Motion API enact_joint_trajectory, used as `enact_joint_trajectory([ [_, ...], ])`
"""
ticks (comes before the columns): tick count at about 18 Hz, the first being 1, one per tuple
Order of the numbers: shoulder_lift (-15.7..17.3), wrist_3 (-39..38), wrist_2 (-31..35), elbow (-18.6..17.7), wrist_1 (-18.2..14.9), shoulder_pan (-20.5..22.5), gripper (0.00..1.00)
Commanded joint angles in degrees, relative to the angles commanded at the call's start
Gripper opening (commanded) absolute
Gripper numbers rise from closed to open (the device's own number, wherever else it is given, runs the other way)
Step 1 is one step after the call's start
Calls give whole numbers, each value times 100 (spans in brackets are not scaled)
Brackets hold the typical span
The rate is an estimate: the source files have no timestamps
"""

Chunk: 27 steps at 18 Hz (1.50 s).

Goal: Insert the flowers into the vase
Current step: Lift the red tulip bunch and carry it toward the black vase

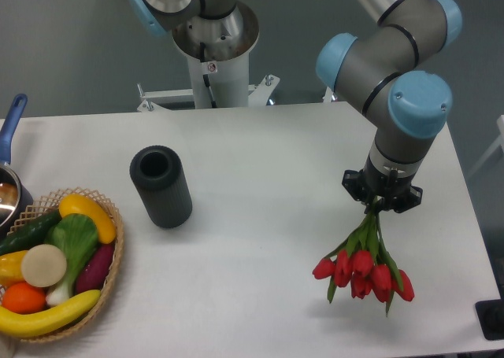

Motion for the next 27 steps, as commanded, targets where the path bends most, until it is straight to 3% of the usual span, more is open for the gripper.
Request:
enact_joint_trajectory([
  [10,149,-9,-297,35,140,9,0],
  [14,369,-105,-1448,26,657,70,0],
  [20,422,-597,-3407,18,1414,44,0],
  [22,474,-633,-3629,9,1581,9,0],
  [24,702,-589,-3760,-96,1608,-61,0],
  [27,1106,-1070,-5034,-508,2239,-176,0],
])
